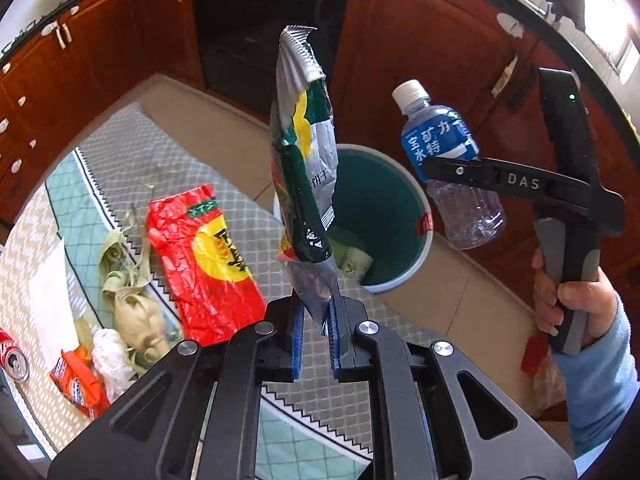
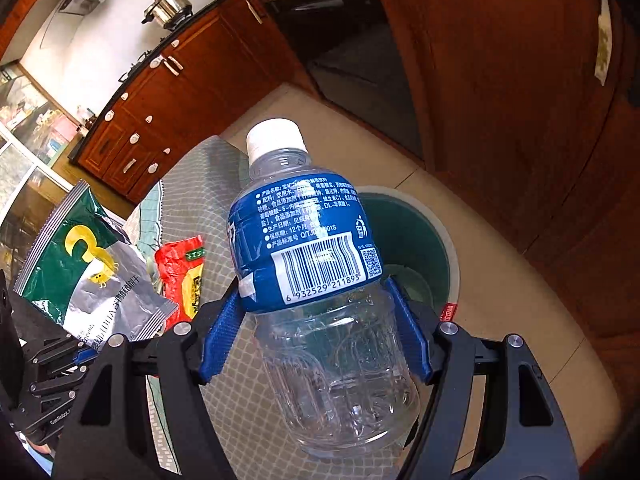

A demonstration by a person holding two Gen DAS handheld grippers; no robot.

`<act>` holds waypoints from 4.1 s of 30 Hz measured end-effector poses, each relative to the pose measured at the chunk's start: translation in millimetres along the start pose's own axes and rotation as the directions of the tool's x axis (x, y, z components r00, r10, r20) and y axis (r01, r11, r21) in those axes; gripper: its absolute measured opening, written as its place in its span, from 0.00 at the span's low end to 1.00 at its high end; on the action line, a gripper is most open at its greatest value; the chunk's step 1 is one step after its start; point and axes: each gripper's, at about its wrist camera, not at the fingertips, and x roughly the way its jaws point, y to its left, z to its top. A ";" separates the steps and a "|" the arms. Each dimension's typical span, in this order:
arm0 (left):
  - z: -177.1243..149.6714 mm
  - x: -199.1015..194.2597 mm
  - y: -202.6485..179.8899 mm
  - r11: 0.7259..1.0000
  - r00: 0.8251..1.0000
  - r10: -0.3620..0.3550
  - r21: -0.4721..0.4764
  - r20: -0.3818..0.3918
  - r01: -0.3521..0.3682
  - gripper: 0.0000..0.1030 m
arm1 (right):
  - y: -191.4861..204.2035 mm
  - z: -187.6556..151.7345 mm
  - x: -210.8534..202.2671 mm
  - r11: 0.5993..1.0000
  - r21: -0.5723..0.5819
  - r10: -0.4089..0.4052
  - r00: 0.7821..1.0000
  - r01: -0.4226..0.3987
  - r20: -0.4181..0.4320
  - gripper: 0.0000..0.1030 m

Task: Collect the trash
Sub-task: 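Drop the water bottle into the teal bin with the right tool while the left tool drops the snack bag, then grasp the dried corn husks with the left tool, then grasp the red plastic bag with the right tool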

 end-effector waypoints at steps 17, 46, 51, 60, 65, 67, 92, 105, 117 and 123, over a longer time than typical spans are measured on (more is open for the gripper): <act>38.8 95.0 -18.0 0.999 0.987 -0.033 0.035 -0.157 0.039 0.11 | -40.3 -4.3 81.1 0.997 0.074 -0.011 0.991 0.021 -0.135 0.66; 30.0 87.0 8.2 0.999 0.994 -0.010 -0.051 -0.105 0.004 0.84 | -34.9 -2.4 49.4 0.988 0.127 -0.064 0.988 0.082 -0.142 0.85; 11.9 68.7 24.2 0.996 0.997 0.003 -0.086 -0.075 -0.009 0.87 | -8.3 -6.5 48.1 0.994 0.080 -0.064 0.987 0.077 -0.147 0.85; -23.2 20.6 90.0 0.973 0.997 0.080 -0.218 0.000 -0.078 0.91 | 50.9 -22.3 58.4 0.999 -0.032 -0.047 0.982 0.042 -0.182 0.91; -42.1 8.5 135.5 0.942 0.988 0.151 -0.303 0.001 -0.144 0.91 | 79.7 -31.4 64.0 0.996 -0.088 -0.045 0.978 0.027 -0.203 0.91; -48.4 11.0 151.6 0.929 0.985 0.171 -0.330 -0.020 -0.168 0.91 | 89.0 -35.8 65.5 0.994 -0.105 -0.045 0.978 0.024 -0.205 0.91; -47.9 39.9 171.4 0.948 0.986 0.150 -0.271 -0.078 -0.166 0.38 | 140.3 -74.5 89.6 0.961 -0.276 -0.077 0.961 0.001 -0.265 0.91; -63.4 -28.2 209.8 0.894 0.998 0.025 -0.449 0.050 0.000 0.38 | 206.1 -98.3 137.7 0.895 -0.445 -0.158 0.946 0.016 -0.282 0.92; -69.5 -63.2 214.7 0.874 0.992 -0.001 -0.483 0.124 0.061 0.39 | 212.5 -109.7 122.9 0.873 -0.485 -0.154 0.971 0.046 -0.185 0.30; -63.1 -80.9 192.9 0.894 0.988 0.012 -0.444 0.153 0.057 0.39 | 204.1 -104.7 97.2 0.901 -0.434 -0.085 0.977 -0.008 -0.195 0.18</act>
